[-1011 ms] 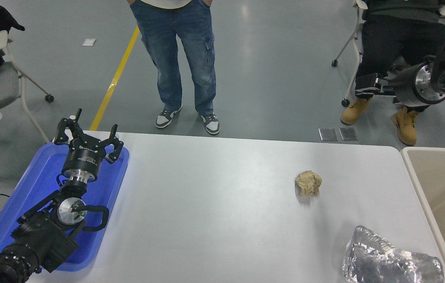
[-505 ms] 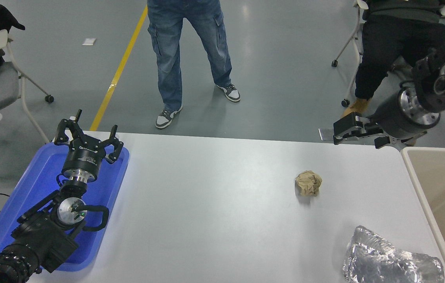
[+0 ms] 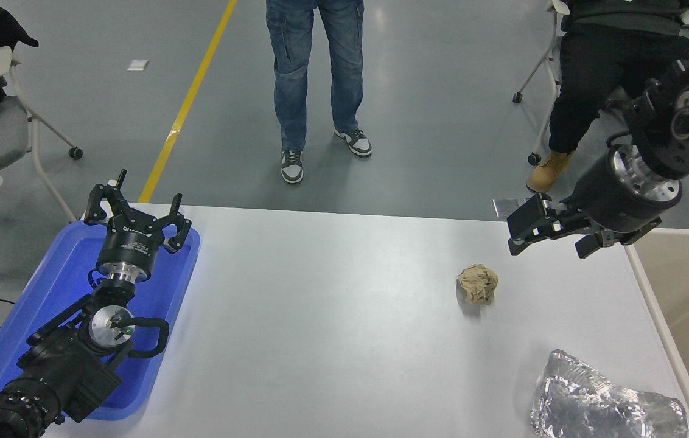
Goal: Pick up paper cup place in dustbin
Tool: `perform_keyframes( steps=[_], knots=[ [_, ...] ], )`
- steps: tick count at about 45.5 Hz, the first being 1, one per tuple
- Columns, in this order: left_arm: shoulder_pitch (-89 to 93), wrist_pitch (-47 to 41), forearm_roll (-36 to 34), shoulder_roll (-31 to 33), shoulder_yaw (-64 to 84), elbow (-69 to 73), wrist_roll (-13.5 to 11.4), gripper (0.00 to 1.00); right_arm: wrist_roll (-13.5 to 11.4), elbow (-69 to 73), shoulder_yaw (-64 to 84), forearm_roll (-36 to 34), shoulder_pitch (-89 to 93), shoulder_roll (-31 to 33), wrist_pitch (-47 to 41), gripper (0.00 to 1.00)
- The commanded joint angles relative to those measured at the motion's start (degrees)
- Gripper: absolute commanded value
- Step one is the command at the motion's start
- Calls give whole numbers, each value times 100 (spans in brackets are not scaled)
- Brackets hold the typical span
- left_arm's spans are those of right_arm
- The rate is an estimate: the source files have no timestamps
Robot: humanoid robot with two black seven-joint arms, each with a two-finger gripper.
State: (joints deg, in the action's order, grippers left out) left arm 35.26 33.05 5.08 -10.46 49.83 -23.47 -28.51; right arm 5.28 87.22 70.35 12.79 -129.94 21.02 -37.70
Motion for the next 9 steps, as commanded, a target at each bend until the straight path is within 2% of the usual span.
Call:
perform_keyframes(
  steps=[1,9],
  knots=[
    [-1,0,2,0,0,0,3,100,0,32,-21,4,-23,-89,-71,100],
    [-1,0,2,0,0,0,3,100,0,32,-12,-5,-5,-89,-63,100]
  ],
)
